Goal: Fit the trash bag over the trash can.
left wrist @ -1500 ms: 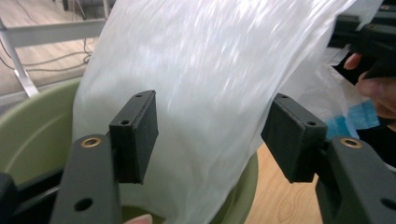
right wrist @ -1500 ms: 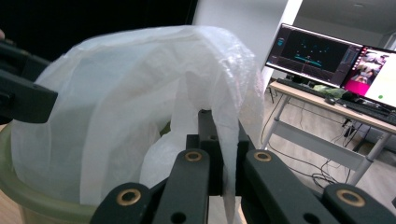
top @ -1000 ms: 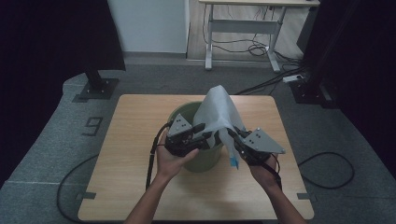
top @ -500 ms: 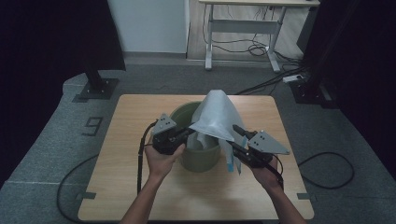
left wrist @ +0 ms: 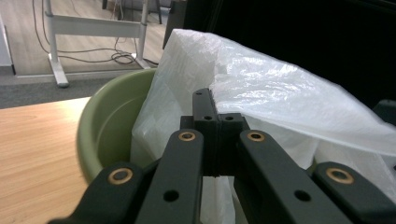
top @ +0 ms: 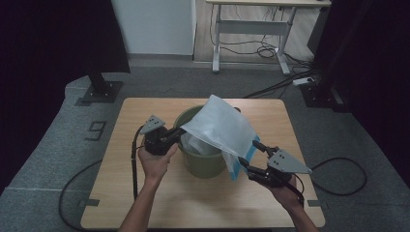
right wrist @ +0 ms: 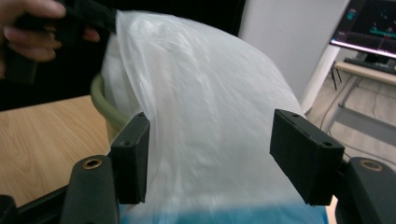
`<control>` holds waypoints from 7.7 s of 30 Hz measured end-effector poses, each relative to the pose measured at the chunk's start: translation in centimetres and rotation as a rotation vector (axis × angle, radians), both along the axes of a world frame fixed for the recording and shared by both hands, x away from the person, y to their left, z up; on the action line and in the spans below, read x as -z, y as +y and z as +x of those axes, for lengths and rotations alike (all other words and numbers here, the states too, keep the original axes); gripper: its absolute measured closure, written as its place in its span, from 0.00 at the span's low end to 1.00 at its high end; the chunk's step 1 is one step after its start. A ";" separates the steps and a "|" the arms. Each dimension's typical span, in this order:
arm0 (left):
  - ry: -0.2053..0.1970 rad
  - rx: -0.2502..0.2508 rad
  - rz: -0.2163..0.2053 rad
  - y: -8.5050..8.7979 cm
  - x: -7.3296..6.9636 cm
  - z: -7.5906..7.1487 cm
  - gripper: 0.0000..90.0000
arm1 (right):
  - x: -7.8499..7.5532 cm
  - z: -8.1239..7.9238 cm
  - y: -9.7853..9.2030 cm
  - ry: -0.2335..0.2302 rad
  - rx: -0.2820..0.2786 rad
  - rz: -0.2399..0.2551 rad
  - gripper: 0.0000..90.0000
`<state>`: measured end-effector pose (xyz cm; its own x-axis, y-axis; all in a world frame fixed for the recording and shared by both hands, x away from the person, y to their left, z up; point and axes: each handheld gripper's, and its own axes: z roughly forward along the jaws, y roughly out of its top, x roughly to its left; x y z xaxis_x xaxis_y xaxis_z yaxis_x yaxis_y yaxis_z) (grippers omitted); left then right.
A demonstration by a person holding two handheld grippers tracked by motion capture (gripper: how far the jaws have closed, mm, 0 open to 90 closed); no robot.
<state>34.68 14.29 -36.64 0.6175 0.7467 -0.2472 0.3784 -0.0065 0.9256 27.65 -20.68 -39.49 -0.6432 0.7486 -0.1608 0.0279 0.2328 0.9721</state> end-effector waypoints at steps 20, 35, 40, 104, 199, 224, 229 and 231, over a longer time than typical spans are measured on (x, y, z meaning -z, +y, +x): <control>0.040 -0.091 -0.038 4.5 0.3 0.8 0.99 | 3.9 0.9 -4.6 0.080 0.038 0.067 0.35; 0.070 -0.099 -0.067 6.5 0.7 2.0 0.98 | 4.6 7.8 -3.6 0.089 0.133 0.062 0.39; 0.069 -0.084 -0.062 6.0 0.8 2.2 0.98 | 4.6 9.0 -3.6 0.078 0.099 0.088 0.55; 0.064 0.191 0.192 -5.7 -1.8 -1.4 0.31 | 0.1 5.1 -2.1 0.049 0.027 0.088 0.98; 0.108 0.227 -0.134 1.9 -0.3 0.1 1.00 | 2.7 1.2 -2.2 0.148 0.043 0.153 0.62; 0.030 0.239 -0.039 -0.4 -3.3 -2.1 0.60 | -1.3 3.1 -0.2 0.082 0.028 0.077 0.98; 0.044 0.228 0.037 -3.1 -3.0 -1.8 0.47 | -1.5 3.2 0.2 0.083 0.009 0.072 0.98; 0.055 0.224 0.064 -4.2 -2.7 -1.5 0.42 | -1.4 3.2 0.3 0.082 0.001 0.070 0.98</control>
